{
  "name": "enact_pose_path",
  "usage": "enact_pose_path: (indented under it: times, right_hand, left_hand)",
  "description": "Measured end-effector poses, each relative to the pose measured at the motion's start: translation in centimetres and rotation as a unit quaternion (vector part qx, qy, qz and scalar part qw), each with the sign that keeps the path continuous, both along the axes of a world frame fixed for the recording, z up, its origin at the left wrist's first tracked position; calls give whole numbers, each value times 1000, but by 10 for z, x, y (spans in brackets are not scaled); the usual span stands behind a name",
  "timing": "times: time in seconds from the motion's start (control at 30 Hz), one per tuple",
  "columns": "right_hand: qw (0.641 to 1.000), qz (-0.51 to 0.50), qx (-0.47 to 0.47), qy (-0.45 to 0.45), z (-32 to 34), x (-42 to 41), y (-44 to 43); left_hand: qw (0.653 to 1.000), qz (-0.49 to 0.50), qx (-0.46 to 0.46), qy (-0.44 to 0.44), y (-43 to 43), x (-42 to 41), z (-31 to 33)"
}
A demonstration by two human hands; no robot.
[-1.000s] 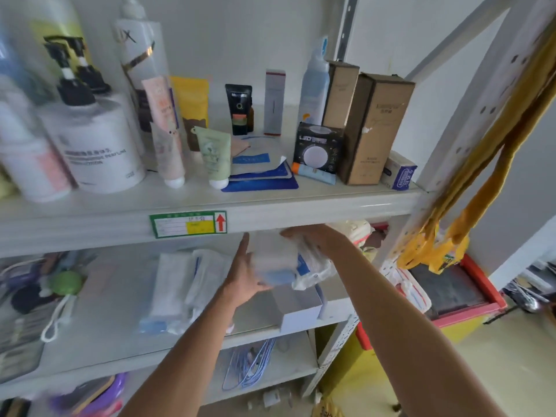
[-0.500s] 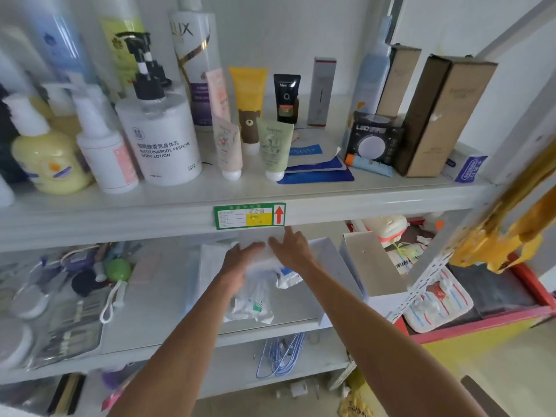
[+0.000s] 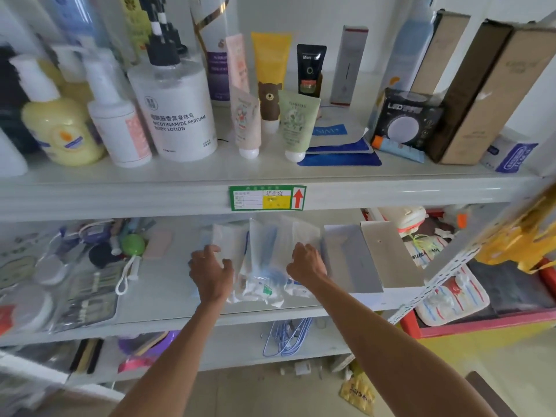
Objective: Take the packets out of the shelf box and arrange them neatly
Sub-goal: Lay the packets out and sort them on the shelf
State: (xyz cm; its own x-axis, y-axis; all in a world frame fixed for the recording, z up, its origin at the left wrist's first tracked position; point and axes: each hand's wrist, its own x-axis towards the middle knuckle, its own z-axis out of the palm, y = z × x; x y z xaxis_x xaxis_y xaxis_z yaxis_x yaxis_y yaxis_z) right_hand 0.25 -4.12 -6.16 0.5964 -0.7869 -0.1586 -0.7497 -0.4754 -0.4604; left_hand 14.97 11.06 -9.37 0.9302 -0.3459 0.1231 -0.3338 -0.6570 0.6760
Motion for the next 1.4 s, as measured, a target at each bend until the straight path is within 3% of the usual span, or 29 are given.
enact_pose_path:
  times: [0.07,0.2,0.37,0.47,0.57,0.7,0.8,0.93,1.0,1.13,1.27,1.4]
  right_hand:
    - [1000,0,-24,-16,-5,2,6]
    - [994,64,-62,-69,-11,11,18]
    - [978,165,-78,-98,-15,33,39]
    - [962,238,-90,-102,-18,48,56]
    - [957,273,-90,-24,-23,61,71]
    - [960,252,-63,109,-34,63,73]
    - [966,220,-44,126,-38,58,68]
    - [962,235,-21,133,-33,63,64]
    - [965,224,-12,135,-28,70,66]
    - [970,207,-88,98,-22,81,76]
    - [929,320,-168,80,-20,92,87]
    - [943,278,-145,115,-19,100,92]
  left_hand:
    - [997,60,43,30,21,6,-12]
    - [967,140,72,202,54,19,-33]
    - [964,45,27,261,66,26,-33]
    - [950,47,-78,299,66,24,-26]
    - [902,39,-185,389,70,19,-19]
    - [833,-5,-184,522,73,7,-16]
    - [791,-2,-192,581,71,-4,-19]
    - [759,76,-283,582,55,-13,-21]
    - [772,97,-281,562,47,-15,-21]
    - [847,27,-183,498,43,-18,-16]
    - [925,60,-122,355,51,-14,-12]
    - [942,142,-144,269,73,4,-13]
